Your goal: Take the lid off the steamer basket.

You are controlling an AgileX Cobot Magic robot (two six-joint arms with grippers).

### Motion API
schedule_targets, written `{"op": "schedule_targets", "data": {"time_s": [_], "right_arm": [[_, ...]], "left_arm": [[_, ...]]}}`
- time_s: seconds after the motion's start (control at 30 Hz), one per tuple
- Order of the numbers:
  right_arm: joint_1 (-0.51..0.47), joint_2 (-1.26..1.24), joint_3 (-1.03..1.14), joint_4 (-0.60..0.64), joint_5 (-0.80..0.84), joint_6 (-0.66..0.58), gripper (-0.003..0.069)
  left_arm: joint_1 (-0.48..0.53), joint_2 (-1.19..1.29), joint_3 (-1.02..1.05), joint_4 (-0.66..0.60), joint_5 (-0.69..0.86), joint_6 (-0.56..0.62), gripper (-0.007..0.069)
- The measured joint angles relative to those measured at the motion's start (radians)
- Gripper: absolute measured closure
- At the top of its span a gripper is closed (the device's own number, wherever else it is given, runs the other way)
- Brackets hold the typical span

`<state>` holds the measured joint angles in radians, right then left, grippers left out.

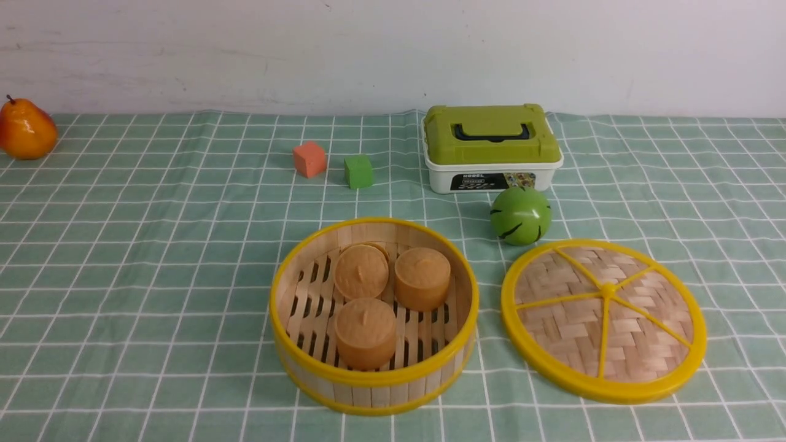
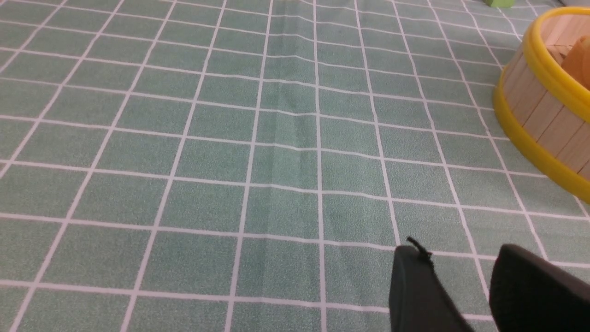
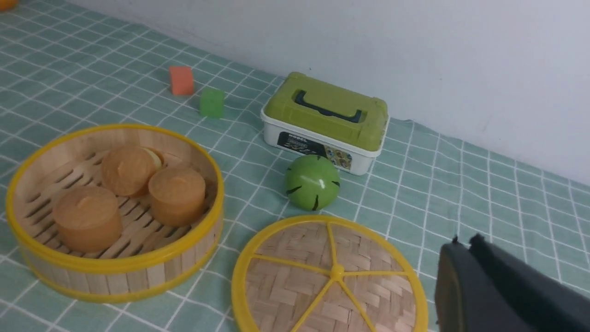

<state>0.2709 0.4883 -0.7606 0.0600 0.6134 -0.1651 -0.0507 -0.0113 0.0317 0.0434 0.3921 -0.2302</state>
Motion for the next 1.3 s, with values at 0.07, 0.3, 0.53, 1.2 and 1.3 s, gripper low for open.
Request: {"op": "schedule_targets", "data": {"time_s": [0.07,0.3,0.53,1.2,1.3], "right_arm": [[0.000,-0.036,0.077,-0.025,-0.058,0.001,0.0662],[-0.124,-0.249,0.472,-0.124,-0.275,0.184,0.0662],[-0.262,-0.483,0.777,-0.131,-0.320,0.380,0.0662],[-0.220,-0.498,0.780,-0.139,-0.231,0.392,0.0657],[-0.220,-0.498,0.780,-0.139,-0.231,0.392,0.0655]], "left_arm": [[0.000,0.000,0.000,0.000,0.000,0.000,0.0385],[0.000,0.000,0.000,0.000,0.000,0.000,0.0385],[0.000,0.000,0.000,0.000,0.000,0.000,0.0385],[0.000,0.000,0.000,0.000,0.000,0.000,0.0385],[0.000,0.000,0.000,0.000,0.000,0.000,0.0385]]}}
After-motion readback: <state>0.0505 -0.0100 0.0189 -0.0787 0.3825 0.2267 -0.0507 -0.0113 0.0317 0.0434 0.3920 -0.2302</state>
